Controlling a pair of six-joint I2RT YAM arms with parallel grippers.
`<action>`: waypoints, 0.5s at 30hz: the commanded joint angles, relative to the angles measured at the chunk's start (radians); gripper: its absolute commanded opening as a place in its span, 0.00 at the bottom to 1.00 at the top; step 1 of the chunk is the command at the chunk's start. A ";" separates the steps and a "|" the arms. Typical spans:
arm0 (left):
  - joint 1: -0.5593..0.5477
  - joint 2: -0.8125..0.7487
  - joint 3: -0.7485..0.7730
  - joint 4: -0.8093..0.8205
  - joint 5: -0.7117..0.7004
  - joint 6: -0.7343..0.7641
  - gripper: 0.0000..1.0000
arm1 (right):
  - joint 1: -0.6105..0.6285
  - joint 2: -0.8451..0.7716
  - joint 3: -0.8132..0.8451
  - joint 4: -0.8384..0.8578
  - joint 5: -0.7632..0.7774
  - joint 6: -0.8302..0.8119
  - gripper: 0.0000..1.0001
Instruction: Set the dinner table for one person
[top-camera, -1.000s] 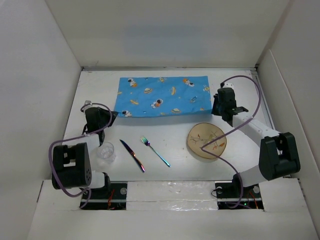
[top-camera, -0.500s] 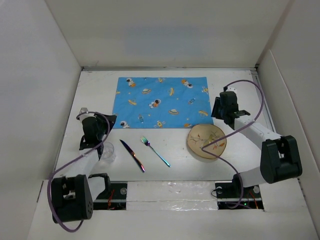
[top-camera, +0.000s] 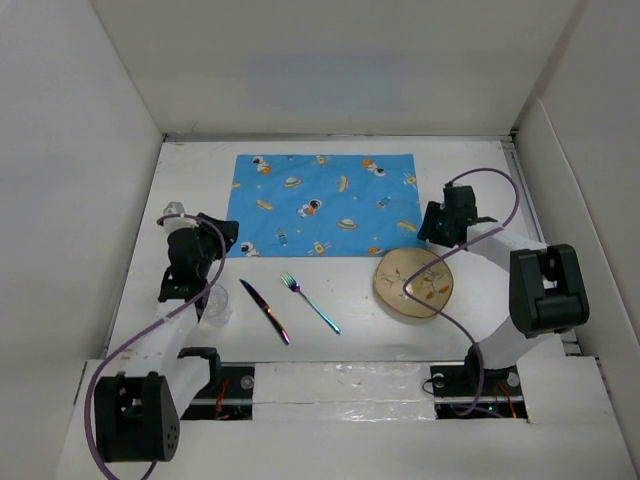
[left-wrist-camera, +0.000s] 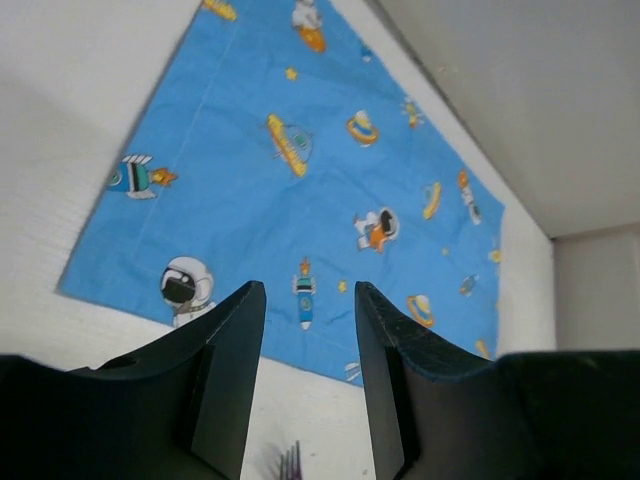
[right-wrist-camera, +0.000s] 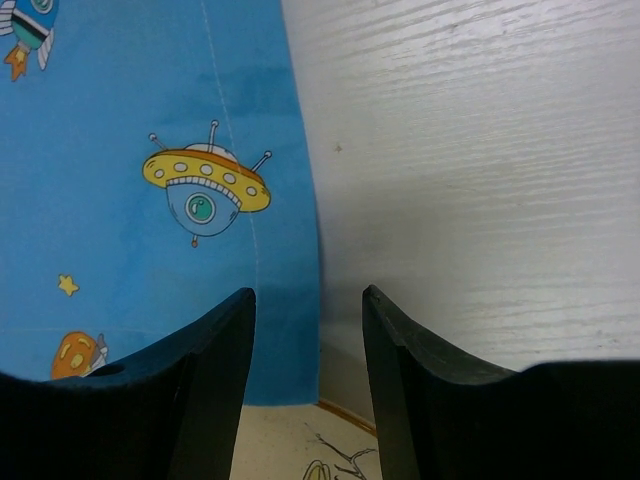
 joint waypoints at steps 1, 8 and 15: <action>-0.060 0.076 0.051 0.013 -0.041 0.073 0.38 | -0.017 -0.017 0.002 0.056 -0.104 0.022 0.53; -0.312 0.288 0.192 -0.035 -0.300 0.144 0.49 | -0.078 0.008 0.021 0.003 -0.227 -0.015 0.56; -0.312 0.382 0.237 -0.082 -0.323 0.250 0.53 | -0.088 0.052 0.043 -0.043 -0.332 -0.011 0.59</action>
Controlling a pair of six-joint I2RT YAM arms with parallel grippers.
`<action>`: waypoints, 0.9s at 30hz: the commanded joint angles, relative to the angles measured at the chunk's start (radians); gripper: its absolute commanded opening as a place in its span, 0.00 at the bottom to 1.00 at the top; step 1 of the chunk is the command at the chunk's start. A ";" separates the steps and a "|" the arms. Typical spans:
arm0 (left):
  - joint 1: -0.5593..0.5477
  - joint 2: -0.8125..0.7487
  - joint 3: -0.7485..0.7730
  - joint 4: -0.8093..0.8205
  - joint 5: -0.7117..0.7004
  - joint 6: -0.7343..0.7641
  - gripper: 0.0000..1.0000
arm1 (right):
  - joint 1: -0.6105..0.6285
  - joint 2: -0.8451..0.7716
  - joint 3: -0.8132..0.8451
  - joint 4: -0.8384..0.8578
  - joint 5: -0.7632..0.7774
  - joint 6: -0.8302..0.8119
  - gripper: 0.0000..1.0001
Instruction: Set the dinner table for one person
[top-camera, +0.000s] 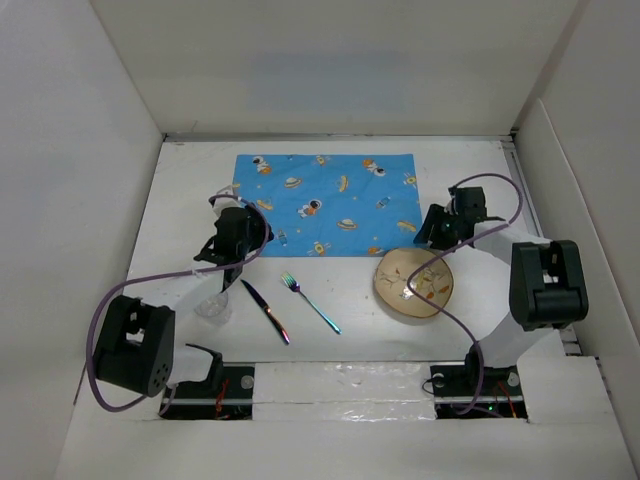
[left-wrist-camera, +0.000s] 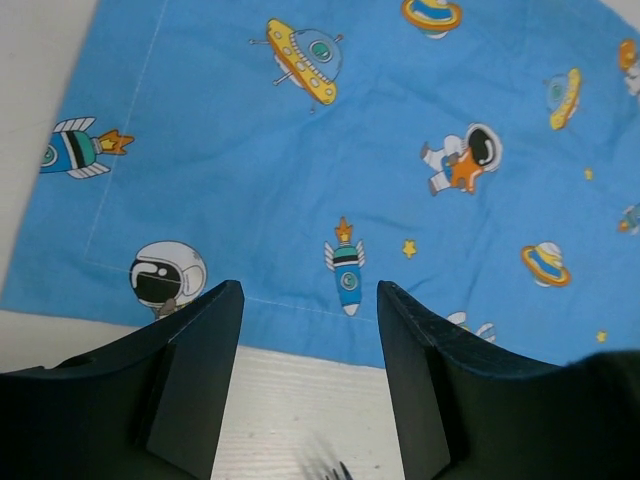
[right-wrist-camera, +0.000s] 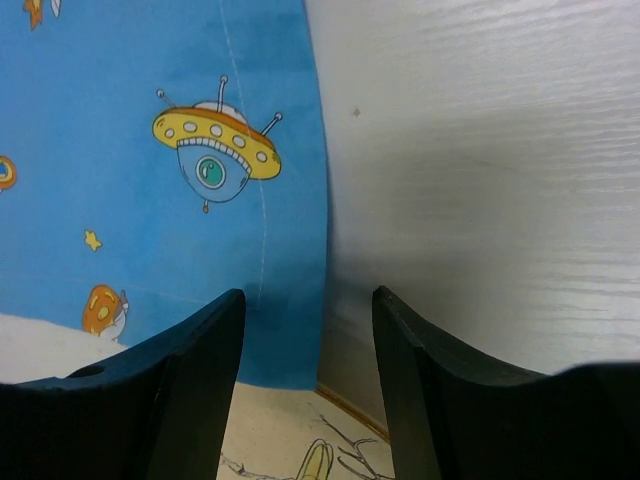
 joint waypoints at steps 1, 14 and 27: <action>0.001 0.004 0.031 0.000 -0.045 0.079 0.53 | -0.001 0.039 0.057 -0.040 -0.107 -0.011 0.59; 0.023 0.082 0.021 0.048 0.115 0.086 0.54 | -0.039 0.053 0.072 0.105 -0.102 0.095 0.03; 0.032 0.019 -0.058 0.034 0.020 0.058 0.50 | -0.058 0.050 0.085 0.015 0.069 0.069 0.22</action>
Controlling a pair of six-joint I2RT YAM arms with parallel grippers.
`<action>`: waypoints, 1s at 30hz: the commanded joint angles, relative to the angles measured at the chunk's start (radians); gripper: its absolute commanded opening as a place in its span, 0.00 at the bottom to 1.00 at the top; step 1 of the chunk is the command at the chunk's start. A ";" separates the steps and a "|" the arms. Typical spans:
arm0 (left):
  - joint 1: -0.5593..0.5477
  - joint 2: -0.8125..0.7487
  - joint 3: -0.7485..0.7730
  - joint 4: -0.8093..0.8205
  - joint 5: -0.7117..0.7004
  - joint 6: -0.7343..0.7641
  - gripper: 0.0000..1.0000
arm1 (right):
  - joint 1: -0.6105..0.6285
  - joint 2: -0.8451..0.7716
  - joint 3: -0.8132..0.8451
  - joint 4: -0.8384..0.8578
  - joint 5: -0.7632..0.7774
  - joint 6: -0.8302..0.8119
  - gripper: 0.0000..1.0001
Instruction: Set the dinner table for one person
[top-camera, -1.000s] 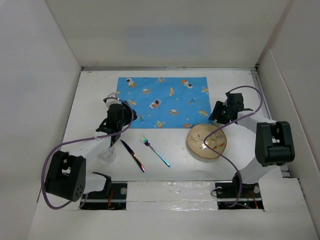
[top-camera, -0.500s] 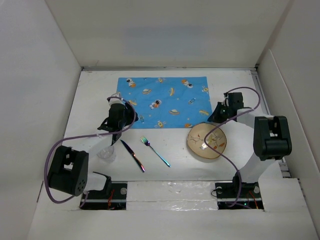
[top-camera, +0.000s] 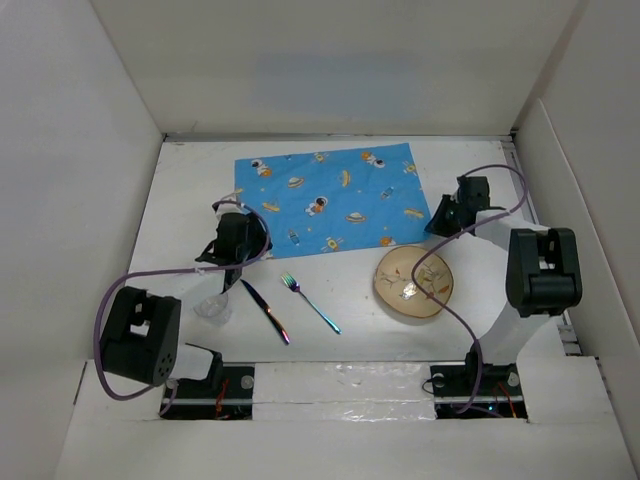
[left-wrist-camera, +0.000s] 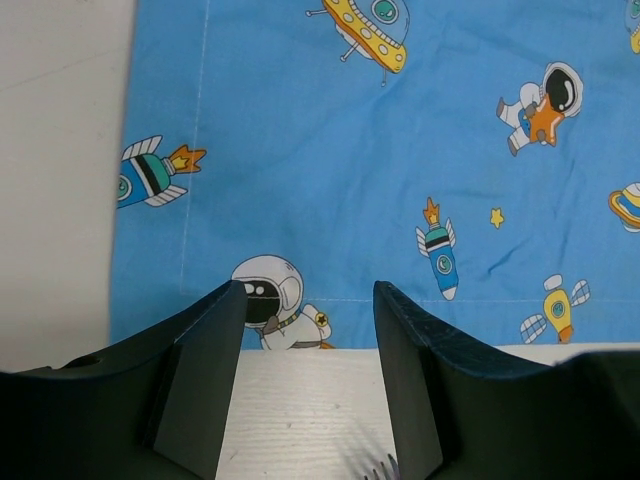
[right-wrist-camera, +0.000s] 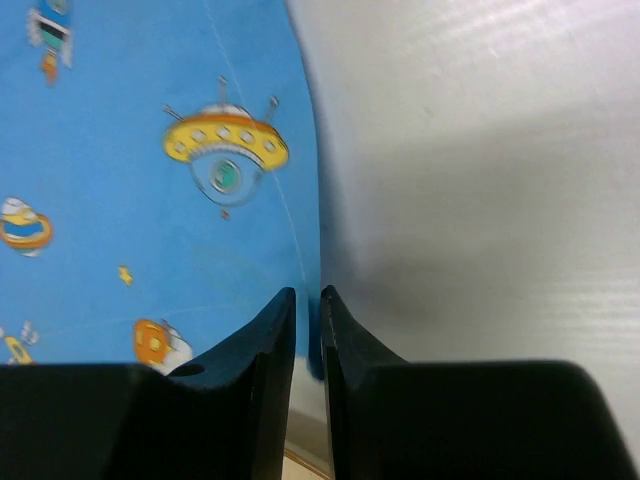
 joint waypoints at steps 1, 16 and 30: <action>0.006 -0.052 -0.024 0.013 -0.034 -0.005 0.50 | -0.013 -0.076 -0.063 0.006 0.047 0.010 0.23; -0.027 -0.115 0.013 -0.128 -0.164 -0.011 0.53 | 0.084 -0.295 -0.187 0.099 0.218 0.007 0.36; -0.251 0.283 0.384 -0.101 0.007 -0.012 0.50 | 0.352 0.134 0.224 -0.111 0.277 0.025 0.29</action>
